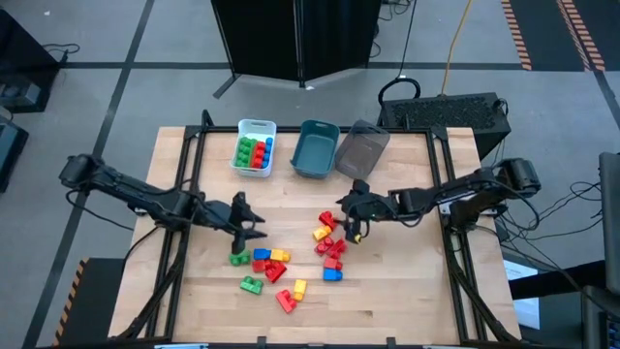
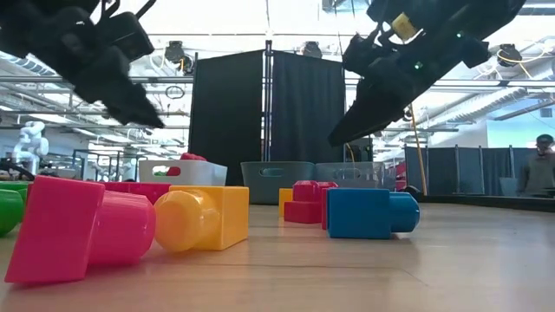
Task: Sort blocks by size
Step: Put the 2 studs green game piece into the blue bin
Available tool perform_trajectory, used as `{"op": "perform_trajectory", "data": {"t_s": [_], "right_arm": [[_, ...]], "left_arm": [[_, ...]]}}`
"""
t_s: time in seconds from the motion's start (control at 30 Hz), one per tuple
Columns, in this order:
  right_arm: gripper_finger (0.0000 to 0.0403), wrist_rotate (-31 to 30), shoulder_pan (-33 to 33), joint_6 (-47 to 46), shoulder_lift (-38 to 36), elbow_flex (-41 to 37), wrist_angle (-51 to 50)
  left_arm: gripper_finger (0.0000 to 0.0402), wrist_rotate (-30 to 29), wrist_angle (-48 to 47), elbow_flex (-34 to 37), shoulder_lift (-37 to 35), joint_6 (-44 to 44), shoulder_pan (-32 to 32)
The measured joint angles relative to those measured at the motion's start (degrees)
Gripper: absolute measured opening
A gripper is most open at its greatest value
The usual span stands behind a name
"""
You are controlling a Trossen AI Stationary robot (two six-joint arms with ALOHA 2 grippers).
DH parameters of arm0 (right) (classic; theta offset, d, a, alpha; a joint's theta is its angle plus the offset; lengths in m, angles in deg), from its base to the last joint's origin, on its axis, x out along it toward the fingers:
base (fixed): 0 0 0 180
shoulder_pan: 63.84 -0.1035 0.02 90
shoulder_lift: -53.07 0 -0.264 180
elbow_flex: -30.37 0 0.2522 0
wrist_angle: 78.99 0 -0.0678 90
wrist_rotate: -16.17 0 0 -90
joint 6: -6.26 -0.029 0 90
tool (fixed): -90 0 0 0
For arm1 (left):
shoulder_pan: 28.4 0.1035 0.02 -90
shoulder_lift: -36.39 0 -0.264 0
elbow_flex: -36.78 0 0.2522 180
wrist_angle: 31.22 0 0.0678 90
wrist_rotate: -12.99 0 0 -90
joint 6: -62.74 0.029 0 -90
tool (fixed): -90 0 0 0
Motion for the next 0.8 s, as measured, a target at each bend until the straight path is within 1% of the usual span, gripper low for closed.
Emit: {"op": "perform_trajectory", "data": {"t_s": [0.1, 0.23, 0.37, 0.63, 0.8], "right_arm": [[0.0267, -0.02, 1.28, 1.06, 0.00, 0.02, 0.00], [0.0267, 0.01, 2.89, 2.04, 0.00, 0.02, 0.04], [0.0267, 0.05, 4.11, 2.68, 0.00, 0.05, 0.09], [0.0267, 0.07, 5.76, 4.44, 0.02, 0.08, 0.64], [0.0267, 0.11, 6.34, 5.04, 0.02, 0.09, 0.94]], "left_arm": [[0.0170, 1.90, -3.75, 0.00, 0.38, -3.54, -2.01], [0.0170, 4.47, -8.95, 0.00, 0.39, -10.67, -5.09], [0.0169, 5.69, -13.20, 0.00, 0.39, -17.96, -9.12], [0.0168, 5.45, -18.79, 0.00, 0.39, -29.41, -15.85], [0.0168, 2.53, -25.15, 0.00, 0.45, -35.11, -19.23]]}}
